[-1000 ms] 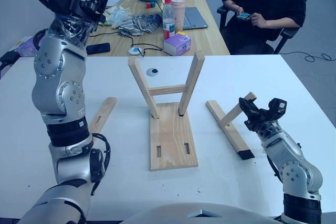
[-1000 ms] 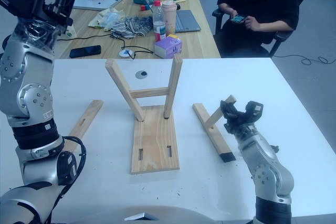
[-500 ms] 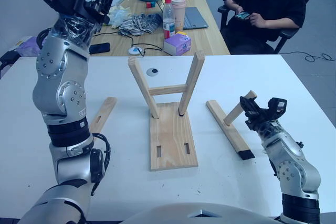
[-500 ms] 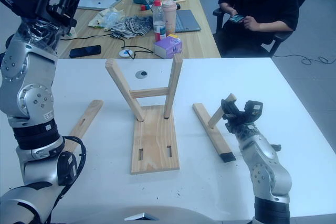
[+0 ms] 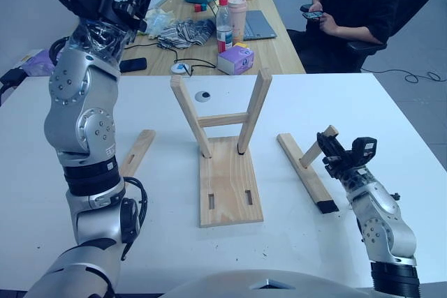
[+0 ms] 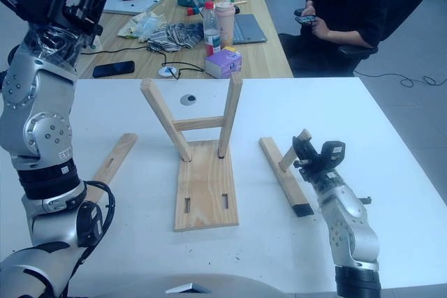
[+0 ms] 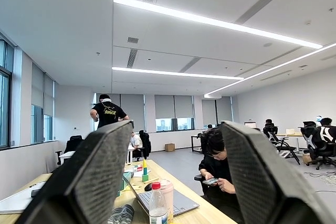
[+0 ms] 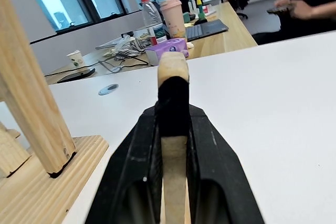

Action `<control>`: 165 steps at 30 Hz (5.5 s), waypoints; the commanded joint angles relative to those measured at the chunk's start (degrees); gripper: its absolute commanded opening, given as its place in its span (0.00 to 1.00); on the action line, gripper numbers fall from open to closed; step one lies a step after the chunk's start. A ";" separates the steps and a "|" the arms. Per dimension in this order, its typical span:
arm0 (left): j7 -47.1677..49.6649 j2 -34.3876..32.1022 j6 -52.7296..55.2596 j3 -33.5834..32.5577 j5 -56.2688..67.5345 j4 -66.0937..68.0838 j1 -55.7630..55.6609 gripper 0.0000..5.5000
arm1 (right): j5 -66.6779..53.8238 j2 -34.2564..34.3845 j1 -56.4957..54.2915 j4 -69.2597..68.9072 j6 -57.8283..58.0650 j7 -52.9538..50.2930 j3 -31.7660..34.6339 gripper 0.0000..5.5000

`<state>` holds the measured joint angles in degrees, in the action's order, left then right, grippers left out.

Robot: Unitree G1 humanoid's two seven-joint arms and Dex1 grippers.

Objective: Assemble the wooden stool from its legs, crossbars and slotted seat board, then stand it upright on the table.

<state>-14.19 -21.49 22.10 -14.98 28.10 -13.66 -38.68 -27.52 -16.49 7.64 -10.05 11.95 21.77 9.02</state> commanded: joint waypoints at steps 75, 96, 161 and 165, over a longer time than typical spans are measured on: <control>2.17 0.49 1.88 -0.99 1.34 -3.02 1.00 0.56 | 8.21 -8.91 -7.14 -5.74 42.21 -4.67 -16.17 0.63; 2.22 0.44 1.73 -1.16 1.07 -2.93 1.33 0.56 | -1.84 -24.40 -10.45 -9.13 45.66 17.01 -8.84 0.63; 2.40 1.19 0.10 -0.69 0.38 -1.72 0.97 0.56 | 23.16 -22.81 -22.83 3.72 32.02 22.74 -36.49 0.46; 2.54 1.13 0.45 -0.82 0.60 -2.02 1.14 0.56 | 23.26 -22.88 -22.90 6.29 33.25 23.21 -36.36 0.35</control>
<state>-11.74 -20.00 22.10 -15.95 28.69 -15.74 -36.65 -6.32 -38.83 -16.86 -7.94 42.01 45.07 -25.95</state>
